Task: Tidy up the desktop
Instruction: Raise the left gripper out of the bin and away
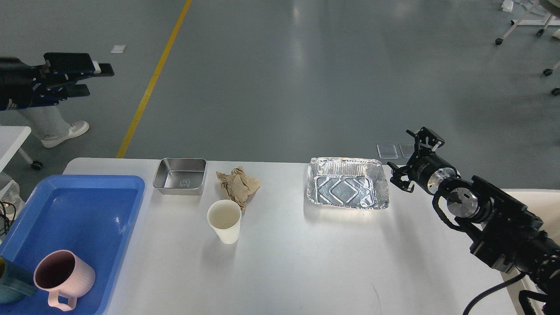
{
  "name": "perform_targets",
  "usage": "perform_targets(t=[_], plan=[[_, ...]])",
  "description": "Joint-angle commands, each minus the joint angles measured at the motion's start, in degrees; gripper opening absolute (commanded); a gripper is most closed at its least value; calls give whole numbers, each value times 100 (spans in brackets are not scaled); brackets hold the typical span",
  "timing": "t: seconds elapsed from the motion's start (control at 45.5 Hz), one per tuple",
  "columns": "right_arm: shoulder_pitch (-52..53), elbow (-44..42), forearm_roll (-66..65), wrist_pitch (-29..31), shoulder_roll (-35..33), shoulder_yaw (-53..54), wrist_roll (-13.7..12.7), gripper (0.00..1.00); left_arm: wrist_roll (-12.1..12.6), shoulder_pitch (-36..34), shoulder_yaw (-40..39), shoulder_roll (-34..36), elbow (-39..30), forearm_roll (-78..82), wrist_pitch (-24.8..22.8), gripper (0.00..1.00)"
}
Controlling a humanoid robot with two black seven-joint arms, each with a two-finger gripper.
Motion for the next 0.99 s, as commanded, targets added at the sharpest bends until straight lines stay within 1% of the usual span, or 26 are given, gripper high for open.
perform_targets(t=[0.0, 0.154, 0.374, 0.594, 0.682, 0.792, 0.968], plan=[[7, 0, -16, -14, 5, 0, 0, 100, 96, -353, -58, 409, 1, -143, -264, 94], [51, -9, -16, -23, 14, 0, 0, 100, 96, -442, -216, 859, -25, -380, -670, 94], [112, 0, -77, -76, 93, -9, 0, 100, 96, -618, -234, 1105, -60, -425, -820, 94], [112, 9, -157, -84, 120, -9, -8, 100, 105, -635, -217, 1000, -60, -433, -785, 94], [121, 18, -157, -102, 155, -9, -8, 100, 192, -618, -199, 956, -51, -425, -741, 94], [130, 9, -157, -93, 146, -9, -8, 100, 315, -600, -181, 728, -8, -425, -714, 94], [121, 9, -157, -102, 181, -9, 0, 100, 342, -609, -199, 596, 19, -407, -714, 94]])
